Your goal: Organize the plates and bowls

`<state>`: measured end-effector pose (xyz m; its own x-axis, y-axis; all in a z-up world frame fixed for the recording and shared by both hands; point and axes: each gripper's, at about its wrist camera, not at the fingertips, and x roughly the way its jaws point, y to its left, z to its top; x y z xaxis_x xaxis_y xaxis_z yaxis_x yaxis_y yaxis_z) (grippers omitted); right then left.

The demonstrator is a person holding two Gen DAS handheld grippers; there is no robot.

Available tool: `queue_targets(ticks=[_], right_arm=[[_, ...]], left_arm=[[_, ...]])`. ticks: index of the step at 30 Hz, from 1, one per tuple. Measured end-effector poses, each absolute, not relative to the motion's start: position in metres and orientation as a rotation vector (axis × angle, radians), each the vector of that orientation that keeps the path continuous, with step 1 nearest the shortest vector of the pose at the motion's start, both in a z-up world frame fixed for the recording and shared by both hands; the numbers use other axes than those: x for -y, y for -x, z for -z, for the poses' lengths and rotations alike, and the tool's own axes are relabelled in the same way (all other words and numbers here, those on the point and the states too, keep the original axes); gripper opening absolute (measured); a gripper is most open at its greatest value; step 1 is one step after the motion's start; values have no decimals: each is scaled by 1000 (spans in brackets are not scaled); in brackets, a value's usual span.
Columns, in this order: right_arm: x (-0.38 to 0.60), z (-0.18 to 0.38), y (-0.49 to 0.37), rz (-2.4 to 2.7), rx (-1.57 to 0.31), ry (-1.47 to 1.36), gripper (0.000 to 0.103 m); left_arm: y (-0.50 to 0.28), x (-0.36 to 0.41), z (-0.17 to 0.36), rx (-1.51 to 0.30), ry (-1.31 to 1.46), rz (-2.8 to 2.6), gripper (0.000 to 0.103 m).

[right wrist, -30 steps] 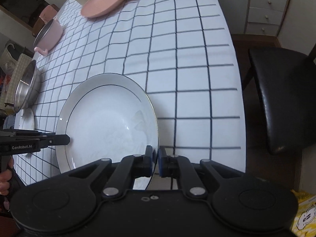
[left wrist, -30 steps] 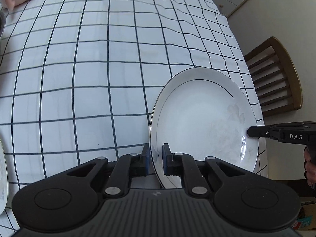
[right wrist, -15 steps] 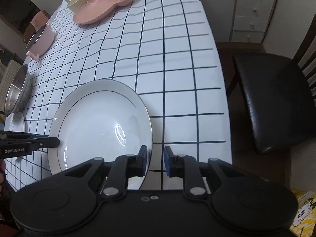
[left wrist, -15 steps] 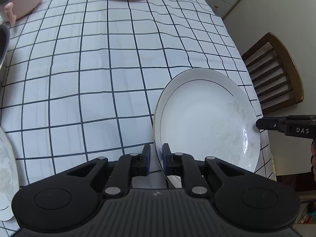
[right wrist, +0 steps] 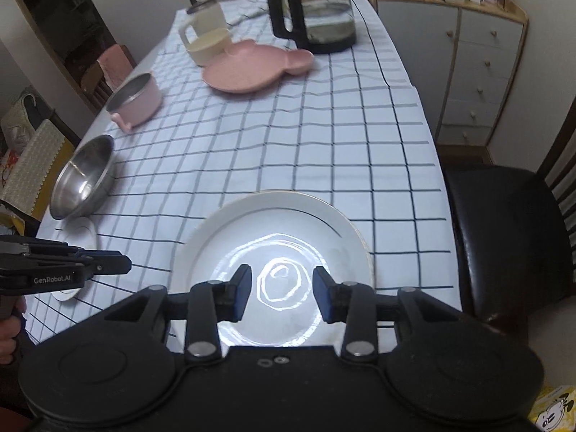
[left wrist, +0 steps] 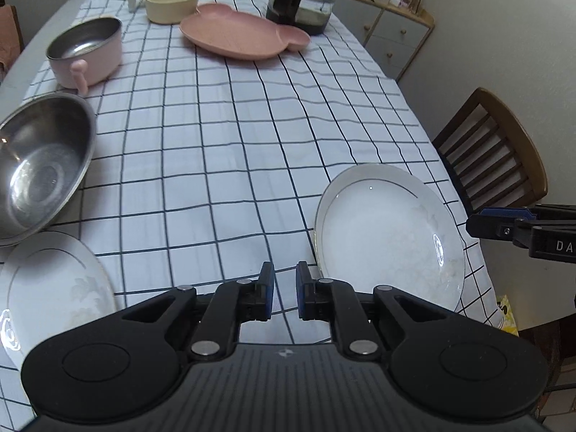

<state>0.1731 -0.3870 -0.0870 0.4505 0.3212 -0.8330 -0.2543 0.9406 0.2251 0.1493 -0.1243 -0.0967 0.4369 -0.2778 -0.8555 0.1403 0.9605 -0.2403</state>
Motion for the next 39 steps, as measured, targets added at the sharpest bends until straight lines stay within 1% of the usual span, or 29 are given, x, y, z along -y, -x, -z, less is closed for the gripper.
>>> queue_targets(ticks=[5,8,9,10,11,13,15,17,19,23,25,28,39], right_arm=[[360,72,-156,-374,-980,-49,44],[342,65,-146,-397,-955,-37,47],[337,63,-143,-402,-945,-30,49],[331,61,-141,-406,-936,-26,52],[326,59,-137,-411,-927,-24,54],[316,57,-133,-424,-912,-30,64],[304,55,-128,-438,-900,-29,66],[292,54,-125,-456,-894,-23,69],[281,52,-122,-470,-884,-20,77],[255,51,-116,-499,-857,-8,86],[241,52,-113,-509,-848,3,98],[221,56,-111,-522,-823,12,103],[151,100,-117,-544,-883,24,103]], left_arm=[[-135,107,83,-1038,137,246,13],[-125,95,76,-1012,137,235,18],[-122,92,75,-1003,138,232,23],[-118,87,72,-994,141,225,31],[-115,83,71,-986,145,217,35],[-109,73,67,-966,154,199,54],[-103,62,64,-948,164,179,58],[-99,50,62,-939,173,169,60],[-93,37,62,-926,177,148,68],[-83,10,61,-899,194,103,76],[-79,-4,63,-892,212,74,78],[-74,-24,67,-886,222,25,78],[-70,-85,102,-927,147,-97,78]])
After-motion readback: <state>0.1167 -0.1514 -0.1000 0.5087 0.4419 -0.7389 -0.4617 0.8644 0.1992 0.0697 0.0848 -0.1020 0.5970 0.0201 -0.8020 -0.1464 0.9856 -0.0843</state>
